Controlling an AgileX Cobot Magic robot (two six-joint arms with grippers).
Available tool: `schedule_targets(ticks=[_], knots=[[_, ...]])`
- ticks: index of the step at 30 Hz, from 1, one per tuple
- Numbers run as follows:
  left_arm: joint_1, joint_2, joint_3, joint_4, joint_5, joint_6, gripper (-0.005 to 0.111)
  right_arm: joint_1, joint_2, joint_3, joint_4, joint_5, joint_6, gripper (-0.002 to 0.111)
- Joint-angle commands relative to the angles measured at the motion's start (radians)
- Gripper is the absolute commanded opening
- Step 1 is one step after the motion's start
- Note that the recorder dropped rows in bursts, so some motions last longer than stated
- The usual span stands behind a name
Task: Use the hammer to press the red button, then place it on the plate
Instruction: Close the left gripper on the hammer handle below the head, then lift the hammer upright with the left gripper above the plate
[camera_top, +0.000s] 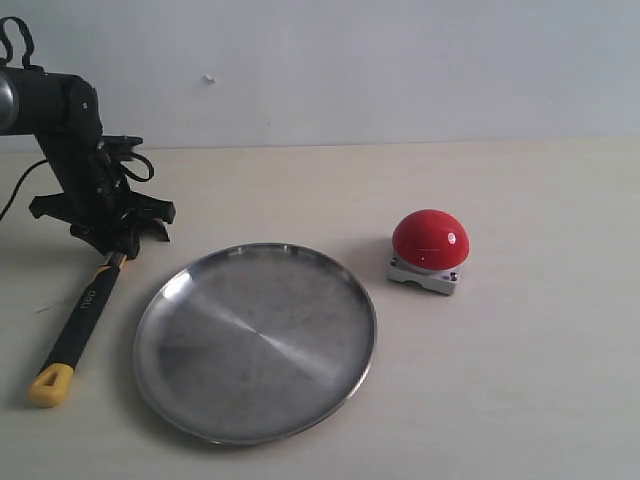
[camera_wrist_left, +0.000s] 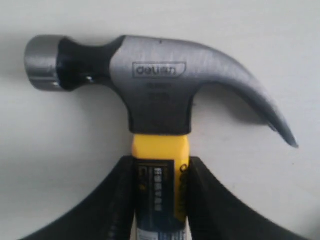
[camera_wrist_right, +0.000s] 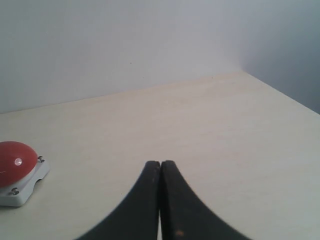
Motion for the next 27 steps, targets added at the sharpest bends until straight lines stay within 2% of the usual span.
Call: schedule_targets(ticks=[1, 16, 20, 24, 27], knots=[[-0.005, 0.001, -0.004, 0.001, -0.002, 0.006, 0.0, -0.007, -0.006, 0.005, -0.003, -0.009, -0.003, 0.0], [-0.005, -0.156, -0.001, 0.001, -0.098, 0.028, 0.0, -0.007, -0.006, 0.005, -0.003, -0.009, -0.003, 0.0], [-0.015, -0.202, 0.035, -0.015, -0.195, 0.023, 0.0, -0.007, -0.006, 0.005, -0.003, -0.009, -0.003, 0.0], [-0.015, -0.255, 0.07, -0.145, -0.298, 0.034, 0.0, -0.007, -0.006, 0.005, -0.003, -0.009, -0.003, 0.0], [-0.02, -0.295, 0.144, -0.298, -0.389, 0.141, 0.0, -0.007, -0.006, 0.005, -0.003, -0.009, -0.003, 0.0]])
